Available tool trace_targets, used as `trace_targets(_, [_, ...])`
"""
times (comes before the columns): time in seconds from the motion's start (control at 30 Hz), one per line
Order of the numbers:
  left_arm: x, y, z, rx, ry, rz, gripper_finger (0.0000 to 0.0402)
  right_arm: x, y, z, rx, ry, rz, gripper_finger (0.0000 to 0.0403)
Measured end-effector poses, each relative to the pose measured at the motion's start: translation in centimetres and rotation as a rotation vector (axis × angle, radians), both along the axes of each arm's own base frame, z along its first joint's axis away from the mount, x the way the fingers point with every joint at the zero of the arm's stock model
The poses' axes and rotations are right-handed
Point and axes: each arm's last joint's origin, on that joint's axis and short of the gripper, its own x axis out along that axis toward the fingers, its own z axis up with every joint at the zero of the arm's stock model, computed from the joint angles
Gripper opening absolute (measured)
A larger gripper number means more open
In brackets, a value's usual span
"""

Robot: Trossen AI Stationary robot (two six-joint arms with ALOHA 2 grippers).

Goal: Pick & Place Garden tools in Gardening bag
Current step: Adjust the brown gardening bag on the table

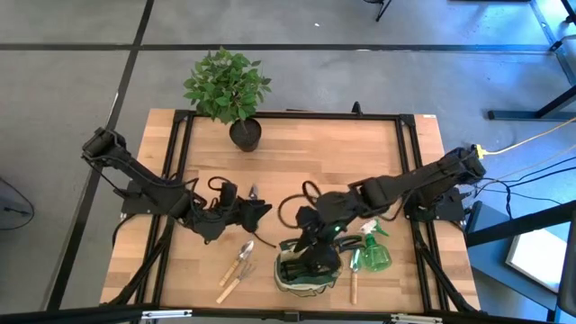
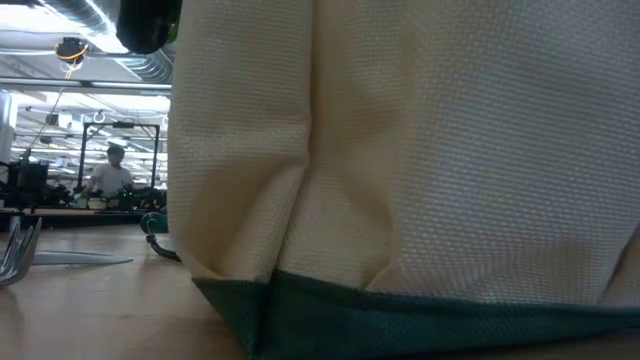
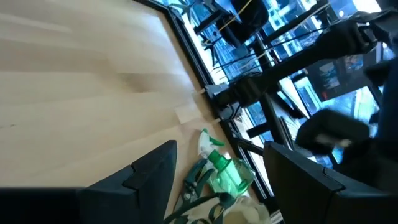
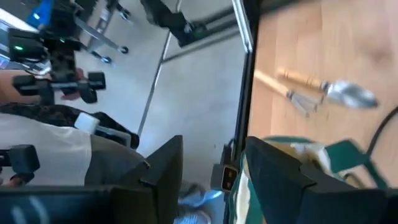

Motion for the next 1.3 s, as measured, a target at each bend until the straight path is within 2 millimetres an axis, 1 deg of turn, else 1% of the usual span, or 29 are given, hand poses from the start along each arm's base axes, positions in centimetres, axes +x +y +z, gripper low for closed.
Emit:
trace_targets(0.1, [0.7,0.5,0.4,-0.001,-0.01,-0.066,0.0235,-1.1,-0.8,1.9,-0.019,-0.092,0.018,0.0176])
trace_targets(0.27, [1.6,1.2,1.0,0.032,-0.022,-0.244,0.0235,-3.5,-1.6,4.7,-0.067,-0.215,0.027,0.0176])
trace_targets(0.37, [1.9,1.5,1.1,0.038,-0.018,-0.339,0.0235,-4.7,-2.0,5.6,-0.105,-0.227,-0.036,0.0176])
trace_targets(0.47, [2.0,1.4,1.1,-0.005,-0.017,-0.427,0.0235,-5.5,-2.1,5.7,-0.149,-0.205,-0.093,0.0176])
trace_targets(0.57, [1.8,0.7,1.1,-0.037,-0.009,-0.546,0.0235,-5.8,-2.0,5.4,-0.173,-0.169,-0.108,0.0177])
trace_targets(0.67, [1.2,-0.8,1.0,-0.071,0.0,-0.665,0.0235,-5.9,-1.9,5.0,-0.179,-0.124,-0.11,0.0177])
trace_targets(0.77, [0.4,-2.0,0.9,-0.084,0.017,-0.718,0.0235,-5.9,-1.9,4.4,-0.173,-0.066,-0.11,0.0177])
trace_targets(0.9, [-0.3,-3.0,0.5,-0.082,0.051,-0.683,0.0235,-6.1,-1.7,3.7,-0.153,-0.043,-0.067,0.0177])
trace_targets(0.97, [-0.6,-3.4,0.3,-0.077,0.065,-0.665,0.0235,-6.3,-1.3,3.2,-0.146,-0.044,-0.056,0.0177])
trace_targets(1.07, [-1.1,-3.7,0.0,-0.057,0.104,-0.645,0.0235,-6.5,-0.4,2.4,-0.113,-0.107,-0.033,0.0177])
trace_targets(1.17, [-1.4,-3.9,-0.2,-0.053,0.119,-0.603,0.0235,-6.6,0.6,1.1,-0.059,-0.19,-0.024,0.0177])
trace_targets(1.23, [-1.4,-3.8,-0.4,-0.043,0.128,-0.567,0.0235,-6.7,1.0,0.2,-0.025,-0.241,-0.052,0.0177])
trace_targets(1.3, [-1.3,-3.6,-0.4,-0.023,0.122,-0.529,0.0235,-6.9,0.9,-0.9,-0.003,-0.256,-0.091,0.0177])
